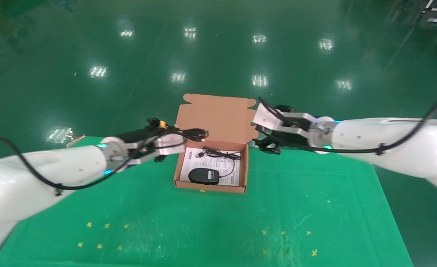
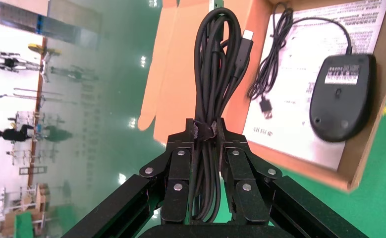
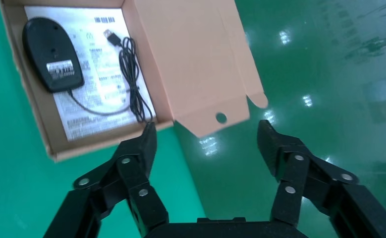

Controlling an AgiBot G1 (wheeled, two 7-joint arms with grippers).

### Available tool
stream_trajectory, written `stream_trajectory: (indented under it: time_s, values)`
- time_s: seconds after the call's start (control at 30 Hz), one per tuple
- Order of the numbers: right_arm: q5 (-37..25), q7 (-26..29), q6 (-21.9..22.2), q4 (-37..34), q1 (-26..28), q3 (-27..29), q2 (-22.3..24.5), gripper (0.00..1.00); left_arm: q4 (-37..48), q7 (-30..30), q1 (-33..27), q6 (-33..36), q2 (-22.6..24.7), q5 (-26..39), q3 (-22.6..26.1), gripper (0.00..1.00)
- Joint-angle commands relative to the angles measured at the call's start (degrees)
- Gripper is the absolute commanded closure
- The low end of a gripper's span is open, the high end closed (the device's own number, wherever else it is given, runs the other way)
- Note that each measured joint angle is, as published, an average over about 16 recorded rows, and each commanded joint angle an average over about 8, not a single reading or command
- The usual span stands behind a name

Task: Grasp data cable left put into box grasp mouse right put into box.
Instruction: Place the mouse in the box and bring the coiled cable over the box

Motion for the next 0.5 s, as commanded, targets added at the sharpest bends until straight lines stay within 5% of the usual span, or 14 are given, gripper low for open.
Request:
stream_trajectory:
  time_s: [0.03, 0.5]
  values:
    - [-1.3, 1.8, -0.4, 2.7, 0.8, -0.6, 2.4, 0.00, 1.6, 1.1, 0.2, -1.1, 1.7, -0.3, 0.6, 1.00]
    - [-15.4, 17.9, -5.8, 18.4, 7.0, -2.5, 12.4, 0.00, 15.9, 8.5, 0.4, -8.8, 11.6, -3.3, 4.4, 1.00]
